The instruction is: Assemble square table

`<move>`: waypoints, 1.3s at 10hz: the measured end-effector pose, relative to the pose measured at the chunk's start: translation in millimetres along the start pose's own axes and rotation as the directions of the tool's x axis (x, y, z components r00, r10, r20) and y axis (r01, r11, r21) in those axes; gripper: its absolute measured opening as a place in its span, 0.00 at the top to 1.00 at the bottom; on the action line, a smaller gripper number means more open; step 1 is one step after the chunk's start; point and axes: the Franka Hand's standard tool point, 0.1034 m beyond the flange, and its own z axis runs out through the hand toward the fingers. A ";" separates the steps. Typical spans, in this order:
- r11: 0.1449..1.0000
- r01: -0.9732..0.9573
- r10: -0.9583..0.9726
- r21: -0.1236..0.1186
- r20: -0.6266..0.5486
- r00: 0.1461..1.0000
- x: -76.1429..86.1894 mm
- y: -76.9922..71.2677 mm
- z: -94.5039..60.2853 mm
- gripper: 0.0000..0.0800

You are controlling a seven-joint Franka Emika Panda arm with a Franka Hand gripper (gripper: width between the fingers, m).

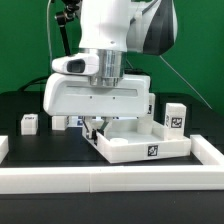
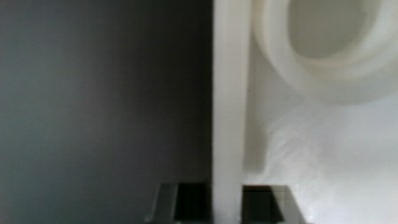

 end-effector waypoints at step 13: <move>0.663 0.748 -0.746 -0.038 0.055 0.664 50.1 -13.0 -3.6 0.92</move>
Offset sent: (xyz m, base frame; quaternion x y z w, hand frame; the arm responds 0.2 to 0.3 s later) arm 0.0167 0.0112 -0.0004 -0.0229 -0.0252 -0.2682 0.9628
